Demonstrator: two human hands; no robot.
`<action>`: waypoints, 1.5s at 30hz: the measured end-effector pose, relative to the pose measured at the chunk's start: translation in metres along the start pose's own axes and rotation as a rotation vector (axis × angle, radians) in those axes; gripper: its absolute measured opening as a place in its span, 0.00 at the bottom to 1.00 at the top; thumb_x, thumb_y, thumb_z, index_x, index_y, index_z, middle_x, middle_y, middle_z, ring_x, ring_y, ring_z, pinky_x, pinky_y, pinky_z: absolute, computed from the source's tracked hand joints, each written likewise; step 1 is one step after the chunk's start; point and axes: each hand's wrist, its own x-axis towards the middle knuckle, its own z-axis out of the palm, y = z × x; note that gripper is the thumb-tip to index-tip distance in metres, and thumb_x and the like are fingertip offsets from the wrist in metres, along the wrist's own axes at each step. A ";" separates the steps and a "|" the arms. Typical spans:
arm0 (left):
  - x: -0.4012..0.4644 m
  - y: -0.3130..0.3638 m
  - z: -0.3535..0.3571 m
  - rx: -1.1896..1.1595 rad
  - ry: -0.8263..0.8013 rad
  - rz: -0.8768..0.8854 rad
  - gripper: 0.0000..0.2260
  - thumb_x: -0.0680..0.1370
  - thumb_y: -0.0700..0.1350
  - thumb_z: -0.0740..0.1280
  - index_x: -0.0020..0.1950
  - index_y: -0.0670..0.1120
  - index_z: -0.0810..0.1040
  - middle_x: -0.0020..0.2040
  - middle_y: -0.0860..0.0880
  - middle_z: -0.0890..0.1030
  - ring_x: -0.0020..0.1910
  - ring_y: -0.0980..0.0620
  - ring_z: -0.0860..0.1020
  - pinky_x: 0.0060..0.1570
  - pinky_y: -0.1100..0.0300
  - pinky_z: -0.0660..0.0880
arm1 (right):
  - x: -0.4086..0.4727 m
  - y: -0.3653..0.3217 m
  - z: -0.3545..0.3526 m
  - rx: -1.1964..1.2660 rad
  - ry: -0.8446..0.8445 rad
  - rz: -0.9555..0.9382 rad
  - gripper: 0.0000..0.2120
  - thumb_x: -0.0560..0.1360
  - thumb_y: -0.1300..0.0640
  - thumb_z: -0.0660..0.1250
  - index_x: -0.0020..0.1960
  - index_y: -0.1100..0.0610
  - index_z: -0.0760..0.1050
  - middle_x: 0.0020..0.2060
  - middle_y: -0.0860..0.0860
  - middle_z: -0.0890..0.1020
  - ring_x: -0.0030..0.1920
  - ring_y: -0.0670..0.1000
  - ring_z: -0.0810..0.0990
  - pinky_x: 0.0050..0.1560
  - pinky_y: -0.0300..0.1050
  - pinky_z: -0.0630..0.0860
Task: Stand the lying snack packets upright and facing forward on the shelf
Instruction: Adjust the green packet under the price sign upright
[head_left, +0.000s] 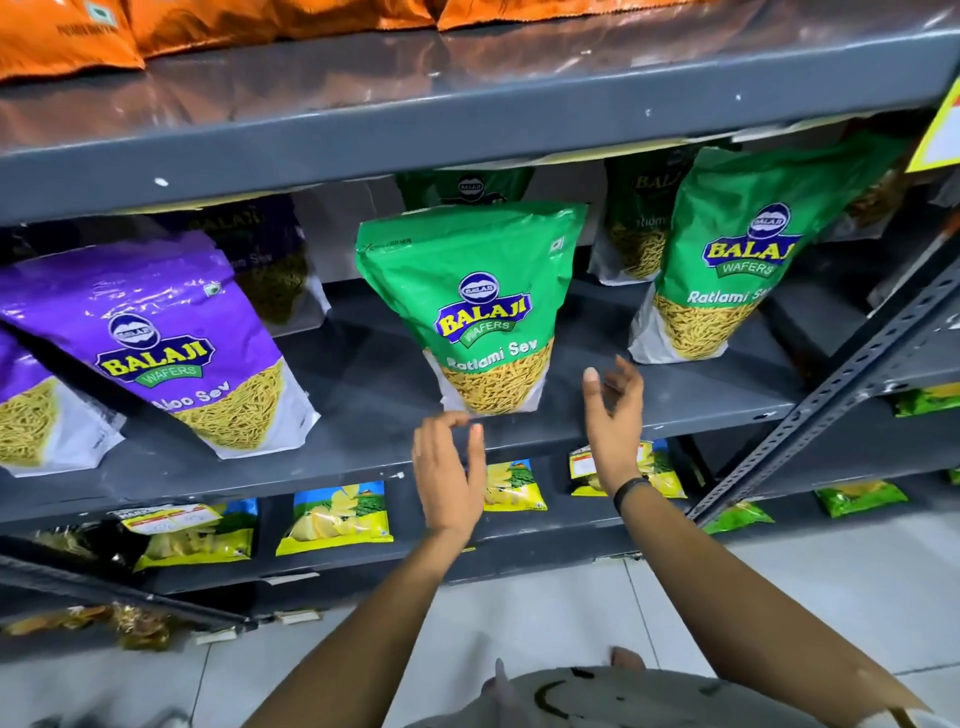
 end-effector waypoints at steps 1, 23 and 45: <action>-0.004 0.007 0.006 0.017 -0.051 0.069 0.12 0.78 0.50 0.58 0.52 0.43 0.74 0.49 0.46 0.79 0.50 0.49 0.73 0.51 0.52 0.73 | 0.008 -0.001 -0.010 0.000 0.057 -0.007 0.24 0.78 0.51 0.63 0.70 0.57 0.63 0.65 0.59 0.71 0.65 0.54 0.72 0.66 0.48 0.70; 0.060 0.137 0.208 -0.473 -0.501 -0.384 0.20 0.81 0.52 0.52 0.73 0.50 0.60 0.68 0.56 0.67 0.67 0.59 0.66 0.50 0.84 0.63 | 0.153 -0.025 -0.166 -0.089 -0.372 0.174 0.25 0.80 0.46 0.53 0.76 0.49 0.54 0.76 0.48 0.61 0.75 0.50 0.61 0.76 0.55 0.58; 0.015 0.152 0.198 -0.503 -0.451 -0.374 0.20 0.81 0.52 0.54 0.73 0.49 0.61 0.67 0.54 0.70 0.63 0.60 0.68 0.48 0.84 0.64 | 0.111 -0.020 -0.196 0.033 -0.443 0.127 0.26 0.81 0.48 0.53 0.77 0.49 0.52 0.76 0.45 0.61 0.71 0.41 0.62 0.72 0.40 0.58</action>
